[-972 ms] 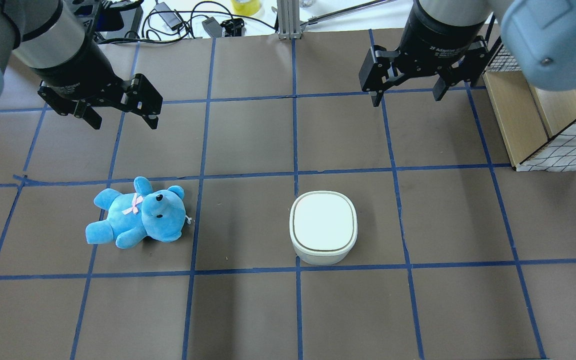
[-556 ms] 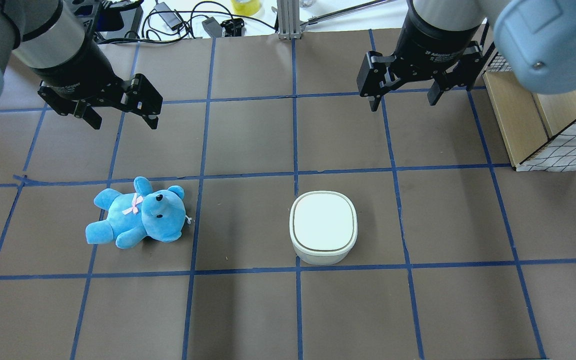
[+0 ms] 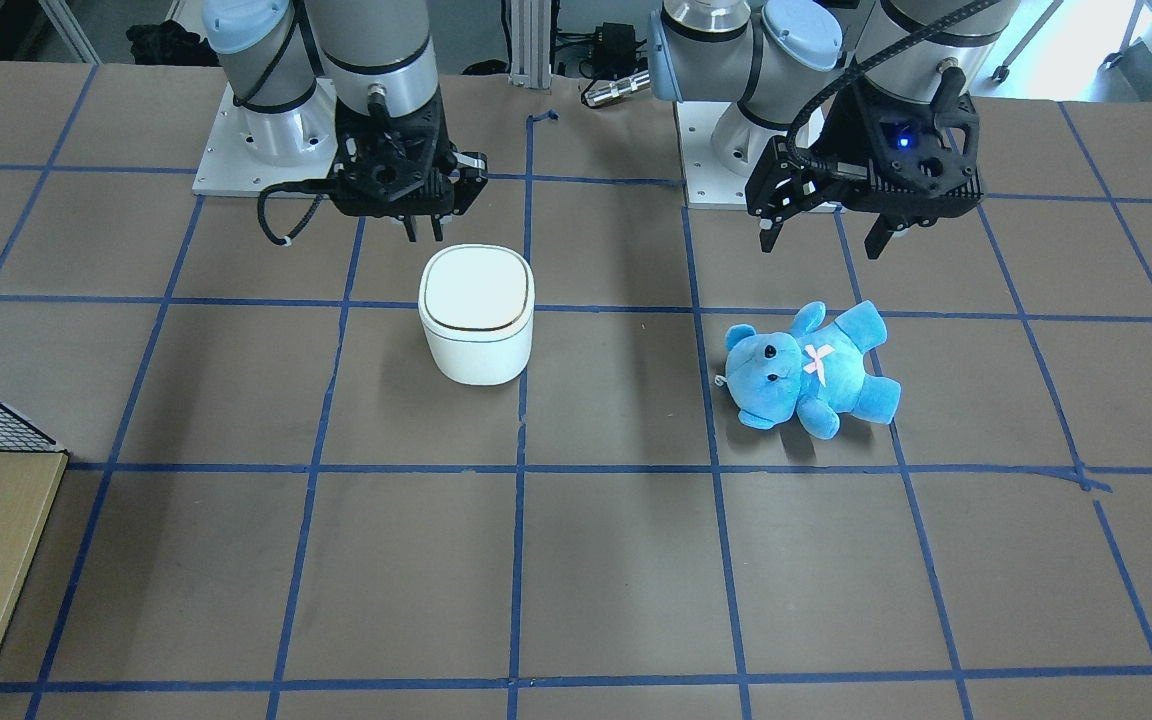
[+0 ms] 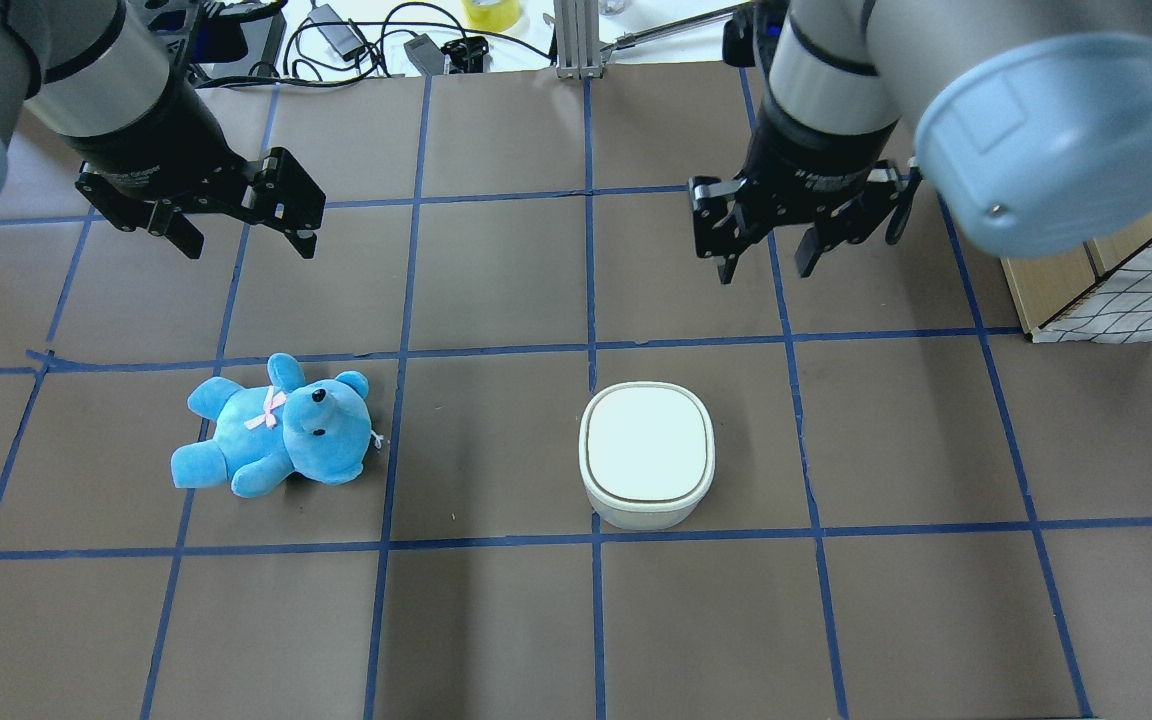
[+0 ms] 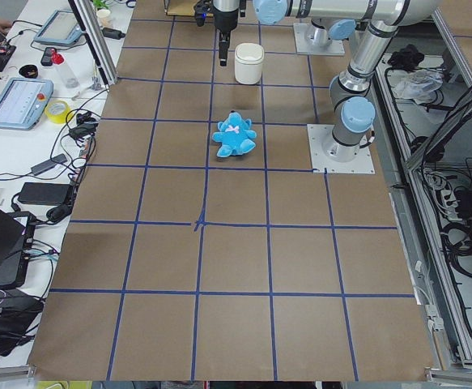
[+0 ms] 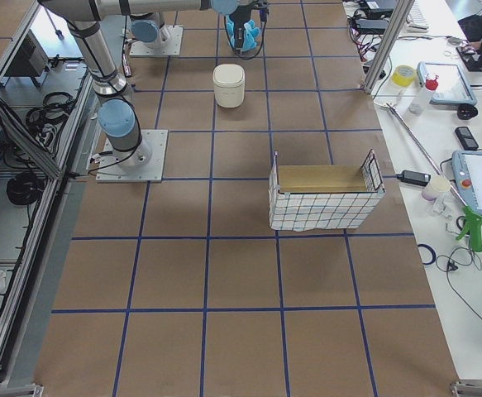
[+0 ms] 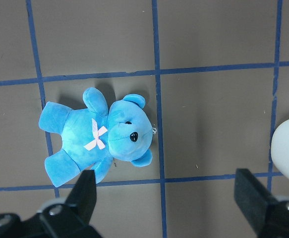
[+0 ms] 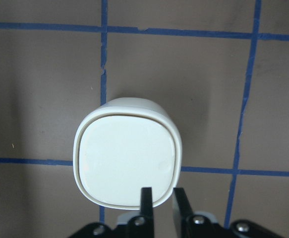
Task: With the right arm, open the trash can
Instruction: 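Lower the right gripper onto the trash can lid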
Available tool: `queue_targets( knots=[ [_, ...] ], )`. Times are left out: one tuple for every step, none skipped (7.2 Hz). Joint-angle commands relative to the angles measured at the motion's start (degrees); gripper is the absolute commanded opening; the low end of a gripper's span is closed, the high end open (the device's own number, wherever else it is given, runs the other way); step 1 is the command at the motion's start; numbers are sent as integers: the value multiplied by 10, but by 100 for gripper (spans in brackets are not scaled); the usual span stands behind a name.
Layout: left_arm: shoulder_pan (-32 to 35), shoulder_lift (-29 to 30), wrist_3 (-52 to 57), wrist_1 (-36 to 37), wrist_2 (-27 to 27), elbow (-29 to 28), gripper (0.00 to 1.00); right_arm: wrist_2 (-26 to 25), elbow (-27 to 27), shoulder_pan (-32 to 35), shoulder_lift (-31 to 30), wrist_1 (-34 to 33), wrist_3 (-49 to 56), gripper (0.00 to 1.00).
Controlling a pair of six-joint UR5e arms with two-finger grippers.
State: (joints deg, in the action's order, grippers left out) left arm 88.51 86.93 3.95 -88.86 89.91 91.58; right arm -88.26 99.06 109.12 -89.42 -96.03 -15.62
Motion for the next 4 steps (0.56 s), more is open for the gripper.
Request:
queue_targets(
  knots=[
    [0, 0, 0, 0, 0, 0, 100, 1, 109, 24, 5, -133, -27, 9],
    [0, 0, 0, 0, 0, 0, 100, 4, 118, 24, 19, -160, -28, 7],
    [0, 0, 0, 0, 0, 0, 100, 4, 117, 24, 24, -164, -27, 5],
    [0, 0, 0, 0, 0, 0, 100, 4, 123, 25, 37, -162, -26, 3]
  ],
)
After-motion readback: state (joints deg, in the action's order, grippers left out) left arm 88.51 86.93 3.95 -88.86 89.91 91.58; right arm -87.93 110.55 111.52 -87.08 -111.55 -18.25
